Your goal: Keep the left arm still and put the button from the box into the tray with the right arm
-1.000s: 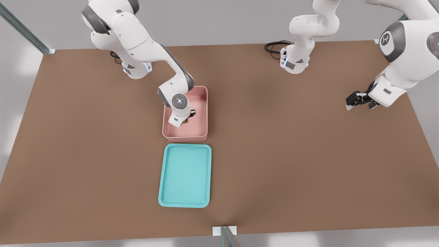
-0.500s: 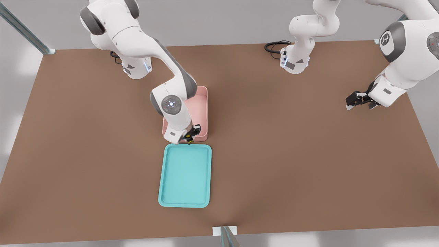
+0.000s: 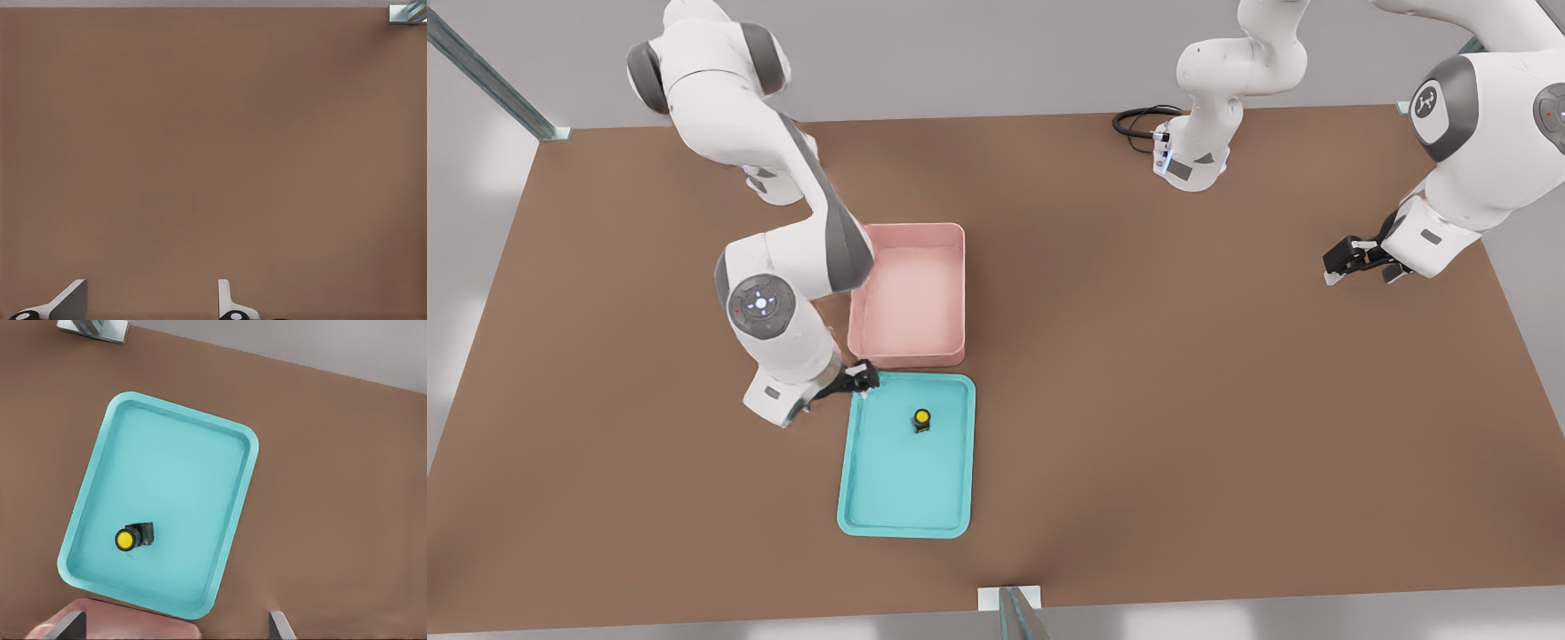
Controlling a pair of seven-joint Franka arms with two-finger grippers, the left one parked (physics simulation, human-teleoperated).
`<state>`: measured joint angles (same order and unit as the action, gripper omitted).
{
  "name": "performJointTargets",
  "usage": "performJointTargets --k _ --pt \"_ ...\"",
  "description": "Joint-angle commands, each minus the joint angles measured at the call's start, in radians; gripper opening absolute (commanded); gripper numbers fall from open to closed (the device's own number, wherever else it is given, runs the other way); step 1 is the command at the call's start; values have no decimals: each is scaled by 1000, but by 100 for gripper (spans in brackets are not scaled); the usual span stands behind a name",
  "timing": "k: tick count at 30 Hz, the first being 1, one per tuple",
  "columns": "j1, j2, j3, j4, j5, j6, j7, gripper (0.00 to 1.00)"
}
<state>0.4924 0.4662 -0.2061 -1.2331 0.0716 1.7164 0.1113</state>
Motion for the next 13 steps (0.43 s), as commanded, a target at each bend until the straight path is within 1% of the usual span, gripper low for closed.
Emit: performJointTargets --k 1,2,3,4,6,8,13 --pt "-66 -110 -1 -74 4 -245 -260 100" --pt "-118 -195 -1 -137 5 -242 -260 100" --pt "-149 -210 -2 -138 8 -303 -252 100" --pt "-192 -199 -1 -102 10 -347 -234 100" --pt "-206 -202 -15 -62 -1 -393 -242 100" --pt "-207 -204 -16 -13 -7 -393 -242 100" --pt "-209 -196 -16 -13 -21 -386 -242 100"
